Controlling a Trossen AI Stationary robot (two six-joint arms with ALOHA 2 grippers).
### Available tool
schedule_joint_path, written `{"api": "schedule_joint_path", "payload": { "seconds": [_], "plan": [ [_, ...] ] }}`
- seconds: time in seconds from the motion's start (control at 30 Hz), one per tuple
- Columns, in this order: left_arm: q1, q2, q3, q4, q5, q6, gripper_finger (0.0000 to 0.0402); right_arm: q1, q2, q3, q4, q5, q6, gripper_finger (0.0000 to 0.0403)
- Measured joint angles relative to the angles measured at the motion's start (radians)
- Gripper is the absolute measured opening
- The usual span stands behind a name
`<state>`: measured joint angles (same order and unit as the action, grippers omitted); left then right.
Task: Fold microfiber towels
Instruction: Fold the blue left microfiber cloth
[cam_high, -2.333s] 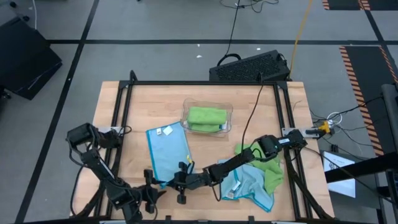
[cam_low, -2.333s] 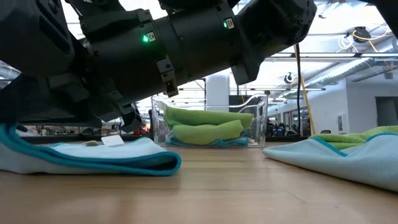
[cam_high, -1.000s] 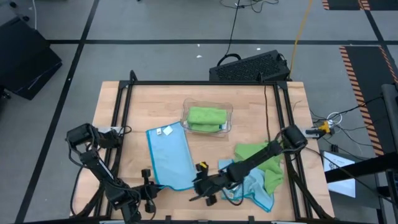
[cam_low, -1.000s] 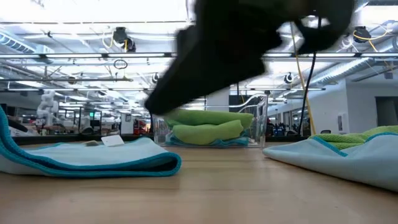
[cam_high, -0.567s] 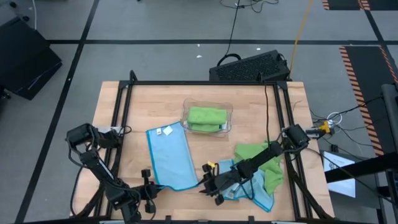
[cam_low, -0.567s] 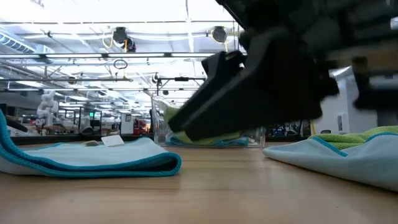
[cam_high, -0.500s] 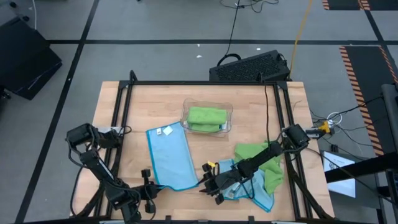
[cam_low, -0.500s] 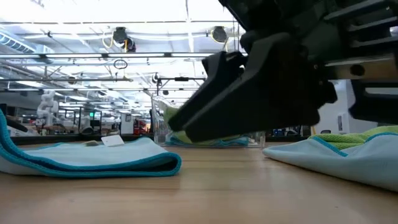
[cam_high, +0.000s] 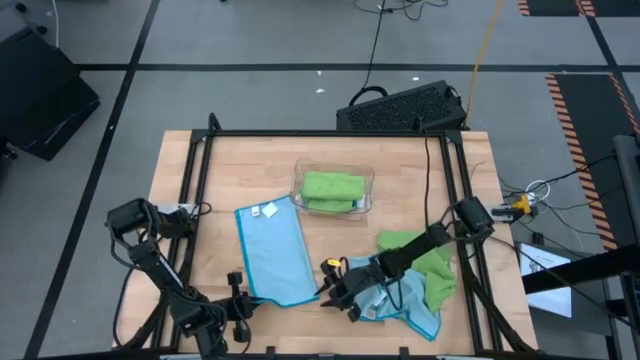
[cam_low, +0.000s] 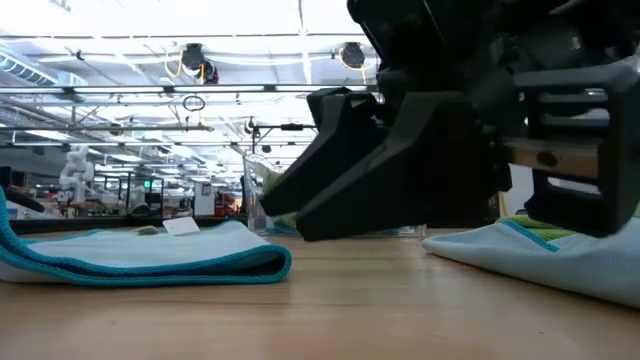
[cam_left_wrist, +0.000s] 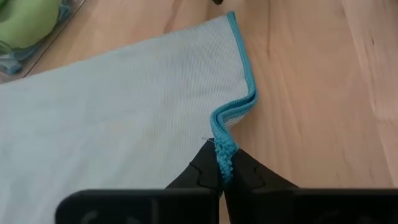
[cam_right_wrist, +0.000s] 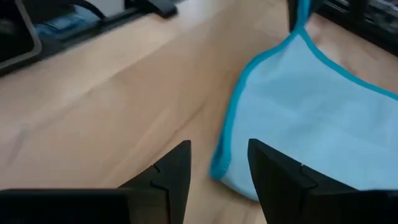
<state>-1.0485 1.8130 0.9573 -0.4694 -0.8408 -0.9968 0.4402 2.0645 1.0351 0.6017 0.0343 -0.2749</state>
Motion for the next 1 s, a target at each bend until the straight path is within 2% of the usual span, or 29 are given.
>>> {"api": "schedule_joint_path", "payload": {
  "seconds": [0.13,0.3,0.53,0.8,1.0],
  "plan": [
    [0.000,0.000,0.000,0.000,0.002,-0.001,0.0011,-0.029,0.000,0.000,0.000,-0.090,-0.018,0.0153],
    [0.001,0.000,0.000,0.000,0.002,-0.007,0.0006,-0.055,0.000,0.000,-0.001,-0.143,-0.058,0.0153],
    [0.001,0.000,0.000,0.000,0.003,-0.009,0.0005,-0.055,0.010,0.001,0.010,-0.145,-0.100,0.0153],
    [0.006,0.000,0.000,0.002,0.011,-0.009,0.0007,-0.071,0.118,0.043,0.069,-0.200,-0.048,0.0153],
    [0.006,0.000,0.000,0.000,0.036,-0.027,0.0011,-0.079,0.126,0.050,0.031,-0.196,-0.041,0.0153]
  ]
}}
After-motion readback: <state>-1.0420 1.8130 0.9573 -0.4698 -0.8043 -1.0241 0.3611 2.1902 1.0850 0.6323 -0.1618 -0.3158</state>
